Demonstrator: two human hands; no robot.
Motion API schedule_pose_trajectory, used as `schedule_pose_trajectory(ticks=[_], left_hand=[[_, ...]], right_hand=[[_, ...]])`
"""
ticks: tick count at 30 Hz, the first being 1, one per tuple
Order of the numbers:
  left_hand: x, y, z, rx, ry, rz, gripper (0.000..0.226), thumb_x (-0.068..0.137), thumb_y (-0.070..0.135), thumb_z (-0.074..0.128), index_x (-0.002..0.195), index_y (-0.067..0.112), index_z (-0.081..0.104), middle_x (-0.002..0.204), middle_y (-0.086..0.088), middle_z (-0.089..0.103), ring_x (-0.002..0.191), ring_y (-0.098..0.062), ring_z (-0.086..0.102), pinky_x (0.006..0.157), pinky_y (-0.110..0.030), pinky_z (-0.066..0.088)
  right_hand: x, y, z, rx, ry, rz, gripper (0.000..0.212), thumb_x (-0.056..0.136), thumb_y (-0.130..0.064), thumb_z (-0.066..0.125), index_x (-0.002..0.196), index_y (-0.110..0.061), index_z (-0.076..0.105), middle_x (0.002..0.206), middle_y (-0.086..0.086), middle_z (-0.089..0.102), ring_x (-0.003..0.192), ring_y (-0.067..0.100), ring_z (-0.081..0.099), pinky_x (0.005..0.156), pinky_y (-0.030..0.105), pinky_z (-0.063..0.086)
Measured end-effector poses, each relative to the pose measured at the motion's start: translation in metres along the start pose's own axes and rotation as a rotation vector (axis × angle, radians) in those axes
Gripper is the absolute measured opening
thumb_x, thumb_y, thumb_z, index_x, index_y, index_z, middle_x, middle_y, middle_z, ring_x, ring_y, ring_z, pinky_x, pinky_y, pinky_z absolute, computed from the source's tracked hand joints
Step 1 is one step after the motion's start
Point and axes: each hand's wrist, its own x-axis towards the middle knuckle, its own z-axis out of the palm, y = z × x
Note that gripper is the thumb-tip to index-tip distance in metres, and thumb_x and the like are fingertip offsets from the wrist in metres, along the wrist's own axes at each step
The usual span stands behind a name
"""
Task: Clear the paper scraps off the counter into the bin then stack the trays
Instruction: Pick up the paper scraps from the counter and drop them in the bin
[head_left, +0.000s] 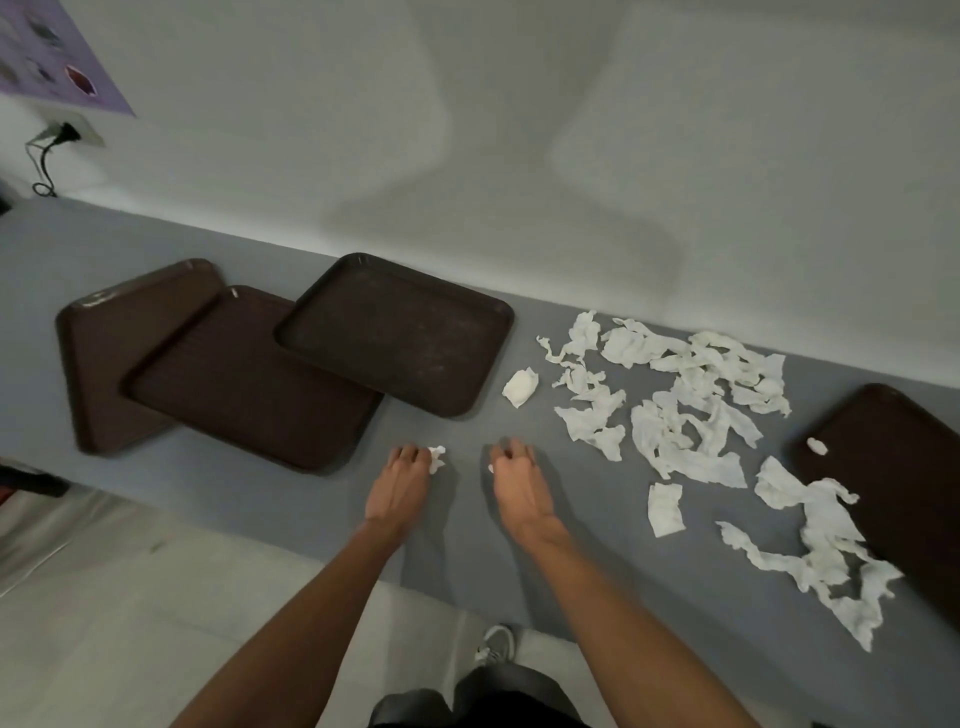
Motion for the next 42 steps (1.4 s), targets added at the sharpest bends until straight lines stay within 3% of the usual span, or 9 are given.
schedule_pose_trajectory(ticks=[5, 8, 11, 16, 20, 27, 32, 37, 42], left_hand=[[-0.032, -0.001, 0.009, -0.056, -0.047, 0.043, 0.024, 0.102, 0.011, 0.052, 0.124, 0.009, 0.060, 0.127, -0.010, 0.052, 0.122, -0.030, 0.050, 0.093, -0.048, 0.053], [-0.060, 0.002, 0.007, -0.302, -0.053, 0.034, 0.014, 0.097, 0.025, 0.054, 0.094, 0.017, 0.065, 0.099, -0.006, 0.065, 0.096, -0.031, 0.064, 0.080, -0.045, 0.054], [-0.092, 0.011, 0.005, -0.442, 0.002, 0.101, 0.003, 0.096, 0.021, 0.065, 0.095, 0.018, 0.065, 0.082, 0.001, 0.072, 0.080, -0.024, 0.069, 0.070, -0.030, 0.047], [-0.149, 0.035, 0.013, -0.645, -0.167, 0.166, 0.016, 0.099, 0.023, 0.066, 0.113, 0.020, 0.073, 0.089, 0.008, 0.079, 0.080, -0.007, 0.074, 0.083, -0.035, 0.060], [-0.206, 0.073, 0.019, -0.793, -0.338, 0.224, 0.012, 0.098, 0.012, 0.068, 0.100, 0.019, 0.077, 0.083, 0.012, 0.079, 0.076, -0.005, 0.074, 0.081, -0.035, 0.061], [-0.318, 0.190, 0.042, -0.897, -0.588, 0.439, 0.009, 0.094, 0.001, 0.071, 0.102, 0.003, 0.071, 0.088, -0.020, 0.075, 0.073, -0.017, 0.068, 0.070, -0.024, 0.057], [-0.384, 0.268, 0.077, -0.851, -0.721, 0.478, 0.011, 0.091, 0.005, 0.076, 0.102, 0.005, 0.078, 0.094, -0.006, 0.080, 0.081, -0.013, 0.073, 0.077, -0.021, 0.057], [-0.472, 0.366, 0.146, -0.711, -0.849, 0.580, 0.025, 0.088, 0.004, 0.079, 0.112, 0.008, 0.078, 0.111, 0.004, 0.079, 0.104, -0.011, 0.073, 0.094, -0.021, 0.054], [-0.554, 0.444, 0.236, -0.619, -0.878, 0.593, 0.016, 0.090, 0.008, 0.078, 0.104, 0.013, 0.081, 0.102, 0.002, 0.080, 0.088, -0.013, 0.075, 0.087, -0.029, 0.060]], right_hand=[[-0.045, 0.003, 0.011, 0.086, 0.021, 0.076, 0.052, 0.089, 0.013, 0.053, 0.139, -0.001, 0.051, 0.134, 0.018, 0.053, 0.124, 0.033, 0.052, 0.107, 0.036, 0.047], [-0.084, 0.007, 0.010, 0.256, 0.050, 0.217, 0.023, 0.092, 0.001, 0.054, 0.110, -0.004, 0.067, 0.113, 0.019, 0.068, 0.103, 0.031, 0.061, 0.094, 0.038, 0.047], [-0.132, 0.013, 0.010, 0.597, 0.149, 0.411, 0.011, 0.095, -0.005, 0.065, 0.094, -0.013, 0.073, 0.097, 0.006, 0.076, 0.096, 0.026, 0.071, 0.086, 0.028, 0.049], [-0.234, 0.017, 0.020, 1.121, 0.299, 0.513, 0.008, 0.099, -0.008, 0.069, 0.096, -0.015, 0.067, 0.091, 0.005, 0.077, 0.093, 0.026, 0.076, 0.094, 0.053, 0.059], [-0.325, 0.025, 0.011, 1.324, 0.502, 0.578, 0.003, 0.103, -0.002, 0.063, 0.103, -0.005, 0.062, 0.096, 0.010, 0.077, 0.094, 0.026, 0.080, 0.097, 0.047, 0.060], [-0.494, 0.075, -0.008, 1.353, 0.843, 0.676, 0.018, 0.102, 0.005, 0.059, 0.110, -0.009, 0.068, 0.094, 0.014, 0.073, 0.087, 0.027, 0.074, 0.087, 0.040, 0.063], [-0.595, 0.122, -0.013, 1.116, 0.899, 0.799, 0.024, 0.099, 0.000, 0.065, 0.105, -0.021, 0.076, 0.086, 0.001, 0.076, 0.080, 0.019, 0.073, 0.079, 0.029, 0.060], [-0.717, 0.210, 0.010, 1.103, 0.965, 0.955, 0.019, 0.098, -0.007, 0.069, 0.105, -0.023, 0.077, 0.102, -0.006, 0.079, 0.092, 0.015, 0.075, 0.088, 0.034, 0.061], [-0.821, 0.294, 0.039, 1.113, 0.965, 1.138, 0.019, 0.092, -0.009, 0.077, 0.105, -0.022, 0.077, 0.101, -0.010, 0.079, 0.090, 0.007, 0.075, 0.081, 0.022, 0.059]])
